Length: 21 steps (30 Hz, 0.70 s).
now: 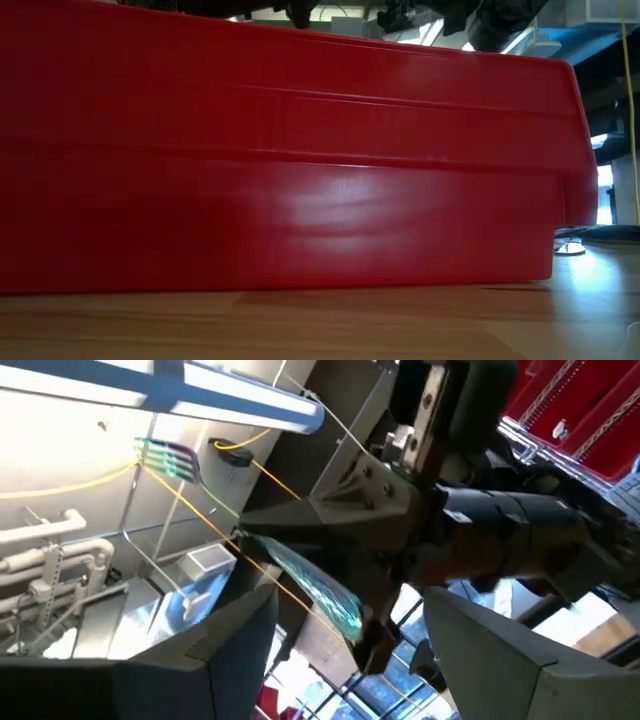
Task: Sort silverware
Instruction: Put the purple fork into the top red bin
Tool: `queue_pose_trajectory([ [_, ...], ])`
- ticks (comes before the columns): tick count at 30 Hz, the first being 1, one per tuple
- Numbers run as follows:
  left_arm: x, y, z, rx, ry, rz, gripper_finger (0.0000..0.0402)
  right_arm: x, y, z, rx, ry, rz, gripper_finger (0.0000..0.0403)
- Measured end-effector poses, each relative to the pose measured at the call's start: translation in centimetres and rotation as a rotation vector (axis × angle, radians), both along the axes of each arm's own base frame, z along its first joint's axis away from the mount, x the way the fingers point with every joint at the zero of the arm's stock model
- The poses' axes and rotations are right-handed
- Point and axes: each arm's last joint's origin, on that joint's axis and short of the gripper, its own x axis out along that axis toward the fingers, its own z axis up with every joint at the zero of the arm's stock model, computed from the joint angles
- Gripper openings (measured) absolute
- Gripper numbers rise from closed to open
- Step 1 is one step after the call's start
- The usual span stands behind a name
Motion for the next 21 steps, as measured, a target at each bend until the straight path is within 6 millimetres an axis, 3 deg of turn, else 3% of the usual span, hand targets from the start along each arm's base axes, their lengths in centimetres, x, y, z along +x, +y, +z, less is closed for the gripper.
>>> queue_pose_trajectory([
  [6, 0.0, 0.8, 0.9, -0.011, -0.033, 0.0, 0.024, 0.0, 0.0, 0.0, 0.014, -0.006, 0.015, 0.0005],
  [21, 0.3, 1.6, 0.7, -0.029, -0.011, -0.024, 0.024, 0.0, 0.0, 0.0, 0.041, -0.014, 0.04, 0.0005],
])
